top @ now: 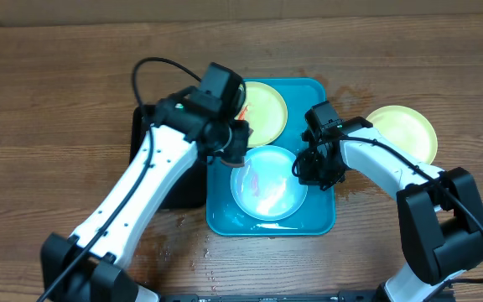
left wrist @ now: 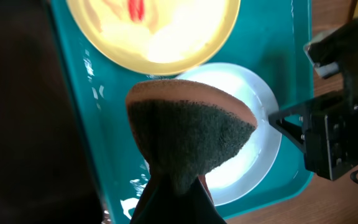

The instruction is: Clean dirty plates on tray and stack at the side

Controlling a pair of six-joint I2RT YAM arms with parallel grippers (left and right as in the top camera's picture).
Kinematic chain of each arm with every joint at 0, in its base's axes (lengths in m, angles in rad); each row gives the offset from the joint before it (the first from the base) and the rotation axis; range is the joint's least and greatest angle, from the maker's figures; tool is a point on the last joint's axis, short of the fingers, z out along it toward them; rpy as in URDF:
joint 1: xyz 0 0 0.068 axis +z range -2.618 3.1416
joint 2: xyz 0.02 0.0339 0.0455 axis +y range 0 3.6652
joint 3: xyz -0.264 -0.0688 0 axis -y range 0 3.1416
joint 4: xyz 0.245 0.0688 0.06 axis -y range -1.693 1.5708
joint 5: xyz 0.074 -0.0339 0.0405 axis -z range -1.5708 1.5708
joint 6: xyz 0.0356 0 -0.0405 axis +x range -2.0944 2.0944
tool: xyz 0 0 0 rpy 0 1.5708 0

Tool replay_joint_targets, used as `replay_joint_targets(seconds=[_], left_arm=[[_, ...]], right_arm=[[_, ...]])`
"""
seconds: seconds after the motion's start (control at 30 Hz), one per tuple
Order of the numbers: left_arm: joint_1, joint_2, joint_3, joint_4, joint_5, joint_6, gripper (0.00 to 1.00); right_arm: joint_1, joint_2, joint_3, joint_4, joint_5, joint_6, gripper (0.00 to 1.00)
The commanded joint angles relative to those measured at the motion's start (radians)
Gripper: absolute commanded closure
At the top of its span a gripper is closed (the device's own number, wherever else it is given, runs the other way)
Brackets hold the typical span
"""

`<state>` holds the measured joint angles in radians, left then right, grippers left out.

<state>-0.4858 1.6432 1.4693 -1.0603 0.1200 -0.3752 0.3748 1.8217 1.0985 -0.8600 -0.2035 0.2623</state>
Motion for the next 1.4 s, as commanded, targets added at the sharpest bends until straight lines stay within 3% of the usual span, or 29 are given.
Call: replay_joint_targets(seconds=[0.0, 0.37, 0.57, 0.7, 0.97, 1.17, 1.37], left_arm=[[-0.035, 0.057, 0.005, 0.004, 0.004, -0.075, 0.96], [-0.147, 0.264, 0.005, 0.011, -0.092, -0.159, 0.96], [-0.149, 0.333, 0.005, 0.020, -0.204, -0.233, 0.96], [-0.149, 0.358, 0.005, 0.054, -0.204, -0.230, 0.96], [-0.166, 0.489, 0.005, 0.044, -0.125, -0.164, 0.96], [-0.149, 0.535, 0.005, 0.042, 0.251, 0.118, 0.96], [-0.148, 0.488, 0.006, 0.091, 0.328, 0.133, 0.96]], right_arm=[[0.002, -0.021, -0.006, 0.017, 0.016, 0.010, 0.96], [0.002, -0.021, -0.006, 0.014, 0.001, 0.053, 0.96], [0.002, -0.021, -0.006, 0.014, 0.002, 0.053, 0.96], [0.002, -0.021, -0.006, 0.014, 0.002, 0.053, 0.96], [0.002, -0.021, -0.006, 0.013, 0.002, 0.053, 0.96], [0.002, -0.021, -0.006, 0.010, 0.001, 0.053, 0.96], [0.002, -0.021, -0.006, 0.010, 0.001, 0.053, 0.96]])
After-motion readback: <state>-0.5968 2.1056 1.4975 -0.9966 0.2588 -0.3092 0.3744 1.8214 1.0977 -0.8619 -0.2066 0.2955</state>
